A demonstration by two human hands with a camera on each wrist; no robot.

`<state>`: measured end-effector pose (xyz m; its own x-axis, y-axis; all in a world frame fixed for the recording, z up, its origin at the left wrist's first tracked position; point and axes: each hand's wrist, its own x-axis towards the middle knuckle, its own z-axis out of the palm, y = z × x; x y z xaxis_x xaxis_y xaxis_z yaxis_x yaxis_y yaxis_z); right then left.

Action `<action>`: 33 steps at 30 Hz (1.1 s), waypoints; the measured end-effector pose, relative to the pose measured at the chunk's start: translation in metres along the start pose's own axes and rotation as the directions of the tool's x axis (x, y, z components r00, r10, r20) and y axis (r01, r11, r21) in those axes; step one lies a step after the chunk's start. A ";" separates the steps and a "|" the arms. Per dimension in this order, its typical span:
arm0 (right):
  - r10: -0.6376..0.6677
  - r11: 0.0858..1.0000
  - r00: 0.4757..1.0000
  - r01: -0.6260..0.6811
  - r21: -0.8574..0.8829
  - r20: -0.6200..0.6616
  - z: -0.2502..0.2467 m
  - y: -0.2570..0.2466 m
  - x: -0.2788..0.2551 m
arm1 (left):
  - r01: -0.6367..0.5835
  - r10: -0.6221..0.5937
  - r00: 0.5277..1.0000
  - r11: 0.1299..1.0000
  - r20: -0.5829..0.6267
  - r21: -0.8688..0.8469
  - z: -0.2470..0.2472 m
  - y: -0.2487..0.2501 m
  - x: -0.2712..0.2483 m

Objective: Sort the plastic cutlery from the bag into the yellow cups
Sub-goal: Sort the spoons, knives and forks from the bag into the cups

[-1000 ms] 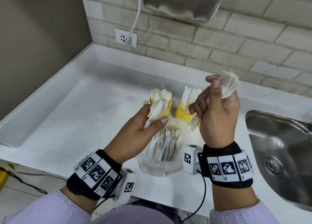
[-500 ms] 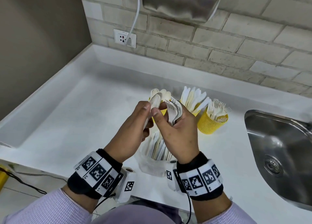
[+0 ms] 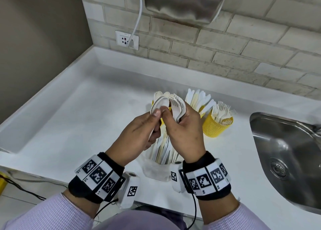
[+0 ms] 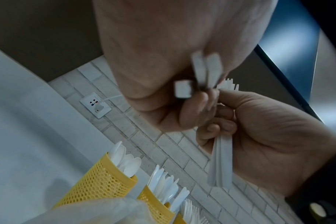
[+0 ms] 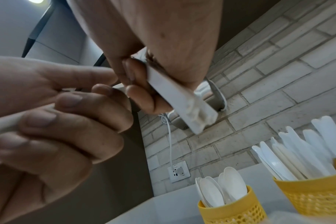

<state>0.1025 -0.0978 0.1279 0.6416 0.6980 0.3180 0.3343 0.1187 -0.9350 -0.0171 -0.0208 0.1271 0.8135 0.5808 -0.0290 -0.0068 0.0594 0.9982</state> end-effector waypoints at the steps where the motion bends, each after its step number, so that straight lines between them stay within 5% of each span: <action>1: 0.007 1.000 1.000 -0.007 -0.004 0.003 0.000 0.000 0.001 | -0.007 0.007 1.000 1.000 0.013 0.009 0.000 0.000 0.000; 6: 0.123 0.960 0.992 -0.111 0.256 -0.029 -0.001 -0.004 0.006 | 0.001 -0.001 1.000 0.999 0.012 0.037 -0.003 -0.004 0.001; 11: 0.307 0.720 0.951 -0.260 0.644 0.040 -0.004 -0.011 0.013 | -0.072 0.076 0.997 0.988 -0.018 0.139 -0.001 -0.001 0.002; 22: 0.382 0.654 0.923 -0.307 0.691 0.049 -0.014 -0.005 0.017 | -0.099 0.138 0.980 0.964 -0.142 0.248 0.011 -0.009 0.013; 33: 0.438 0.665 0.898 -0.351 0.659 0.036 -0.036 -0.004 0.020 | -0.064 0.096 0.989 0.960 -0.108 0.272 0.040 0.002 0.022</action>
<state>0.1384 -0.1098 0.1440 0.6979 0.7044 -0.1293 -0.4575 0.2996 -0.8372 0.0239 -0.0404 0.1307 0.7413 0.6684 0.0617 0.0996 -0.2005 0.9746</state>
